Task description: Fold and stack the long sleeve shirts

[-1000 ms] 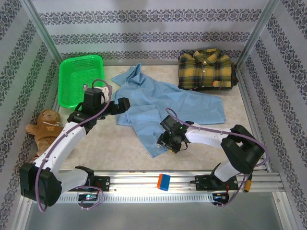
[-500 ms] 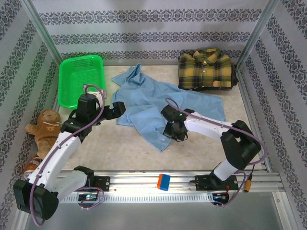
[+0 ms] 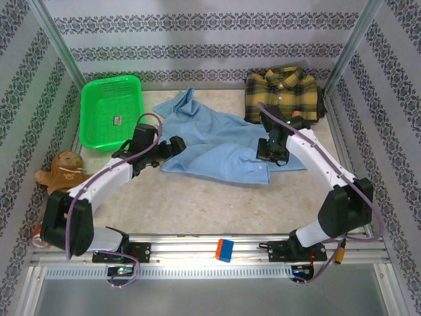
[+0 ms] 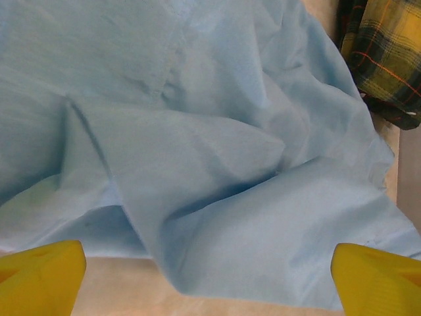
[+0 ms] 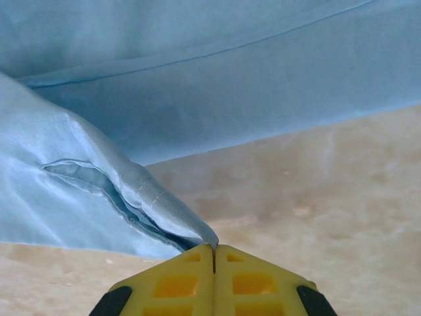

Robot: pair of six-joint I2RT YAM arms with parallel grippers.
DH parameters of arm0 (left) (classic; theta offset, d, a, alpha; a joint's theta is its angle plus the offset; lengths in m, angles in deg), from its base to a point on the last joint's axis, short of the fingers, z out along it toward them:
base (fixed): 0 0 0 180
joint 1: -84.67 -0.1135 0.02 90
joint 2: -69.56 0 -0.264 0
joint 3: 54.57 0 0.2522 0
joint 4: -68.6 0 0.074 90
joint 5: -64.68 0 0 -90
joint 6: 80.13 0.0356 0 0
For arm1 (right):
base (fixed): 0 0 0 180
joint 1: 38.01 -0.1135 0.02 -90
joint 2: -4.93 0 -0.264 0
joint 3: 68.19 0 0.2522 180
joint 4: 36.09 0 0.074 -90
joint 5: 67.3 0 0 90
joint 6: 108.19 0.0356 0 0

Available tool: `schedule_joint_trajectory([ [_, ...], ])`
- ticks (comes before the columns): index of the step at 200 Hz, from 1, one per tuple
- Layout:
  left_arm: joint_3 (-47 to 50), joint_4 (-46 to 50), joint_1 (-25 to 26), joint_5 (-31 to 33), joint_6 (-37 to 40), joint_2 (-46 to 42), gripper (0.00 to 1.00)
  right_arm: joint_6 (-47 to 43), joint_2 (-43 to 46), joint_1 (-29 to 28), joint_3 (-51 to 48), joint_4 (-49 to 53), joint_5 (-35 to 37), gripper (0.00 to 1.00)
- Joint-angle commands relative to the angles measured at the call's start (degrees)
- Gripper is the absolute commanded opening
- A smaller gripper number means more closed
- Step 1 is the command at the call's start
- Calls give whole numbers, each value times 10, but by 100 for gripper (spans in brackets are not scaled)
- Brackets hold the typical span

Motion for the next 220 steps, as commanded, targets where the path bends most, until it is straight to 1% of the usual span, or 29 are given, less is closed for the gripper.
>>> schedule_joint_trajectory([
  [1, -50, -55, 15, 10, -48, 29, 94, -82, -39, 15, 43, 51, 19, 0],
  [23, -68, -68, 19, 25, -53, 62, 90, -101, -75, 22, 86, 72, 41, 0],
  [55, -68, -91, 19, 22, -69, 102, 78, -110, -97, 27, 127, 69, 45, 0],
  [83, -73, -97, 19, 21, -78, 118, 73, -106, -106, 25, 137, 46, 4, 0],
  [99, -80, -53, 16, 37, -68, 107, 73, -99, -108, 25, 142, 35, -21, 0],
  [109, -75, -27, 6, 48, -67, 89, 76, -93, -103, 25, 143, 19, -50, 0],
  [132, -42, 7, -29, 35, -80, 39, 80, -61, -84, 26, 152, -52, -145, 0],
  [149, -24, 27, -45, 33, -84, -4, 84, -14, -84, 28, 180, -114, -213, 0],
  [160, -11, 29, -51, 32, -88, -29, 86, 30, -89, 30, 197, -179, -260, 0],
  [170, 1, 28, -54, 32, -91, -49, 88, 79, -94, 29, 205, -261, -292, 0],
  [180, 12, 29, -57, 32, -94, -66, 88, 133, -106, 29, 215, -336, -310, 0],
  [188, 22, 32, -56, 35, -95, -78, 88, 165, -122, 28, 238, -376, -318, 0],
  [207, 45, 43, -56, 43, -95, -104, 88, 204, -176, 21, 333, -416, -317, 0],
  [220, 65, 40, -56, 43, -102, -117, 88, 242, -211, 17, 382, -457, -320, 0],
])
